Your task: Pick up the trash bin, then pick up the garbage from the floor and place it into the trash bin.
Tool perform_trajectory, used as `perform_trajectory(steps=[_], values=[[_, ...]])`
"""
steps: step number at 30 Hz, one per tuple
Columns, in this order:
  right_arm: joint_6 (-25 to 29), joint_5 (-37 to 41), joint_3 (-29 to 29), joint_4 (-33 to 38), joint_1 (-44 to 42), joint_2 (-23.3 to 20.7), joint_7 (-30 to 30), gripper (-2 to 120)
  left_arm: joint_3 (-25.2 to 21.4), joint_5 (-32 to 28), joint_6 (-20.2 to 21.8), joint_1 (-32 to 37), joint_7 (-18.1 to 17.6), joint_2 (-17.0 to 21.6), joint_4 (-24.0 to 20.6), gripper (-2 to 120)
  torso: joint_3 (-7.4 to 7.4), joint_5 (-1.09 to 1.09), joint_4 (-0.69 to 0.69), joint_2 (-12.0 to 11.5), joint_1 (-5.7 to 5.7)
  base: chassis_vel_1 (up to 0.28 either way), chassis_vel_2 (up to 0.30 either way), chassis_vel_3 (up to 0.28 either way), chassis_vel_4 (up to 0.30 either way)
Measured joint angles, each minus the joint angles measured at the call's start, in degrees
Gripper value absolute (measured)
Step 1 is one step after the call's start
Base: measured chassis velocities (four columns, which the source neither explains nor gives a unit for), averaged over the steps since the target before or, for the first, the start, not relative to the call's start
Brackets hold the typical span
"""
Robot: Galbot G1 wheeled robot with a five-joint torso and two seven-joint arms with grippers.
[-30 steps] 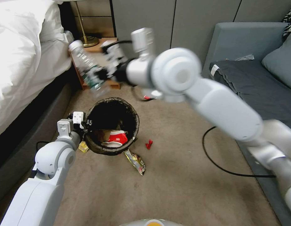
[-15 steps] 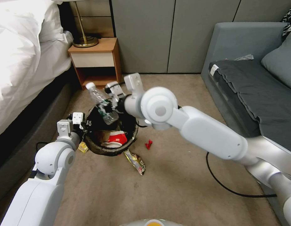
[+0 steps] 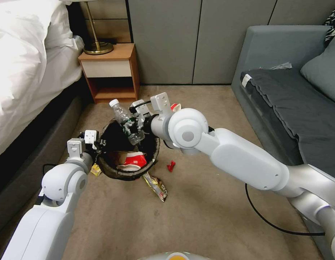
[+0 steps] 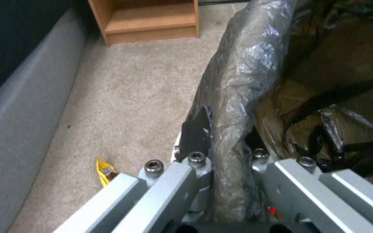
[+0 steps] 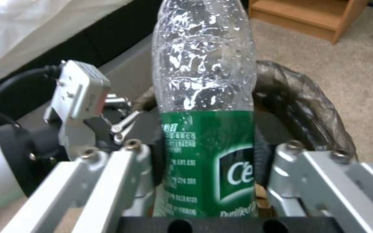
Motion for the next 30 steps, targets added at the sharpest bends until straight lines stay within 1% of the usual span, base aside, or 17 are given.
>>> perform_trajectory(steps=[1,2,3,4,5,6,7,8,11,12,14,15,16,19,27,30], values=[[0.0,0.5,0.2,0.0,0.0,0.2,-0.1,42,0.0,0.0,0.0,0.1,0.0,0.0,0.1,1,0.00,0.00,0.00,0.0,0.00,0.000,0.000,0.000,0.000],[0.0,0.5,0.2,0.0,0.0,0.2,-0.1,42,0.0,0.0,0.0,0.1,0.0,0.0,0.1,1,0.00,0.00,0.00,0.0,0.00,0.000,0.000,0.000,0.000],[0.1,1.4,0.5,-0.1,0.0,0.6,-0.1,49,0.0,0.1,0.0,0.1,0.0,-0.1,0.2,1,0.00,0.00,0.00,0.0,0.00,0.000,0.000,0.000,0.000],[0.3,1.9,0.5,-0.1,0.0,0.9,-0.1,52,-0.1,0.1,0.0,0.1,0.1,-0.1,0.3,1,0.00,0.00,0.00,0.0,0.00,0.000,0.000,0.000,0.000],[0.3,1.9,0.5,-0.1,0.0,0.9,-0.1,52,-0.1,0.1,0.0,0.1,0.1,-0.1,0.3,1,0.00,0.00,0.00,0.0,0.00,0.000,0.000,0.000,0.000],[0.7,2.4,0.7,-0.2,0.0,1.2,0.0,57,-0.1,0.1,0.0,0.1,0.1,-0.2,0.4,1,0.00,0.00,0.01,0.0,0.00,0.000,0.000,0.000,0.000],[1.0,3.1,0.8,-0.3,0.1,1.7,0.2,63,-0.1,0.1,0.0,-0.1,0.1,-0.2,0.4,1,0.00,0.00,0.01,0.0,0.00,0.000,0.000,0.000,0.000],[1.0,3.1,0.8,-0.3,0.1,1.7,0.2,63,-0.1,0.1,0.0,-0.1,0.1,-0.2,0.4,1,0.00,0.00,0.01,0.0,0.00,0.000,0.000,0.000,0.000],[1.7,4.3,0.9,-0.6,0.2,2.3,0.6,77,-0.2,0.1,0.0,-0.3,0.2,-0.2,0.4,1,0.00,0.00,0.00,0.0,0.00,0.000,0.000,0.000,0.000],[1.7,4.3,0.9,-0.6,0.2,2.3,0.6,77,-0.2,0.1,0.0,-0.3,0.2,-0.2,0.4,1,0.00,0.00,0.00,0.0,0.00,0.000,0.000,0.000,0.000],[1.8,5.5,1.0,-0.7,0.3,2.6,1.3,88,-0.3,0.1,0.0,-0.3,0.2,-0.2,0.4,1,0.00,0.00,0.00,0.0,0.00,0.000,0.000,0.000,0.000],[1.9,5.8,1.0,-0.7,0.3,2.6,1.4,90,-0.3,0.1,0.0,-0.3,0.2,-0.1,0.4,1,0.00,0.00,0.00,0.0,0.00,0.000,0.000,0.000,0.000],[2.0,6.2,1.1,-0.7,0.3,2.6,1.6,96,-0.4,0.1,0.0,-0.3,0.2,-0.1,0.5,1,0.00,0.00,0.01,0.0,0.00,0.000,0.000,0.000,0.000],[2.0,6.4,1.3,-0.7,0.2,2.6,1.7,100,-0.4,0.0,0.0,-0.3,0.2,-0.1,0.6,1,0.00,0.00,0.00,0.0,0.00,0.000,0.000,0.000,0.000],[2.1,7.1,2.1,0.4,-0.2,1.5,2.4,100,-0.4,-0.2,0.0,-0.8,0.2,-0.2,0.7,1,0.00,0.01,0.00,0.0,0.00,0.000,0.000,0.000,0.000],[2.4,6.9,4.0,0.7,0.0,1.3,2.4,100,-0.4,-0.3,0.0,-1.2,0.2,-0.1,0.8,1,0.00,0.01,0.00,0.0,0.01,0.000,0.000,0.000,0.000]])
